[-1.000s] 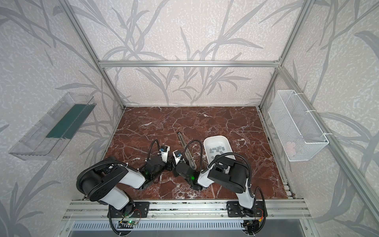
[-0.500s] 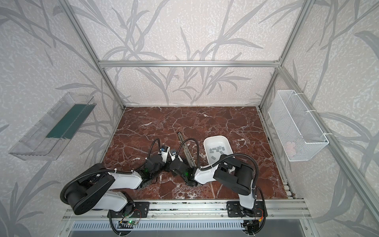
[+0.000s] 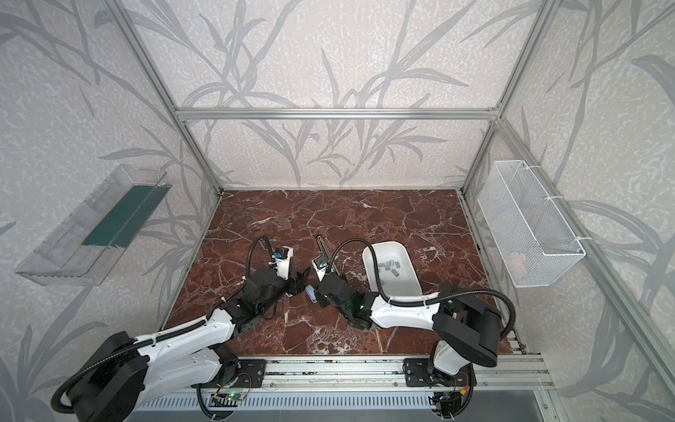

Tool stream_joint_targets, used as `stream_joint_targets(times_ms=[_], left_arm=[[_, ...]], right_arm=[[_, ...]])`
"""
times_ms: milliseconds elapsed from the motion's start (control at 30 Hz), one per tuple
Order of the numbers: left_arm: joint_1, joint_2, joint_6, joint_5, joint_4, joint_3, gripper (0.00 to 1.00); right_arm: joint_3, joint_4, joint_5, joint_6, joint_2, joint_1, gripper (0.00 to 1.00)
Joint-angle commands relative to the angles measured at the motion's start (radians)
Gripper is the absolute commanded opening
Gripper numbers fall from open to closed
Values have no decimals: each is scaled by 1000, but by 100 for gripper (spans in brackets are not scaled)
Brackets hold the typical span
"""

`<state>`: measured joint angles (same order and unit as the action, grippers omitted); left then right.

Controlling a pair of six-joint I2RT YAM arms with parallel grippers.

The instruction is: Load the staples into the stapler

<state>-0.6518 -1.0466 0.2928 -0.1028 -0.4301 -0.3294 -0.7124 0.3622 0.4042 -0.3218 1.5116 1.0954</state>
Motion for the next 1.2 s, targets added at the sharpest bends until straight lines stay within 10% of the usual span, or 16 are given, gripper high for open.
stream_joint_targets(times_ms=[0, 467, 1167], left_arm=[[11, 43, 38, 63, 36, -17, 85], [18, 33, 136, 66, 26, -17, 99], [25, -11, 131, 4, 20, -35, 99]], right_arm=[[78, -29, 53, -30, -55, -36, 43], [239, 26, 11, -78, -99, -115, 67], [106, -29, -144, -42, 91, -114, 52]])
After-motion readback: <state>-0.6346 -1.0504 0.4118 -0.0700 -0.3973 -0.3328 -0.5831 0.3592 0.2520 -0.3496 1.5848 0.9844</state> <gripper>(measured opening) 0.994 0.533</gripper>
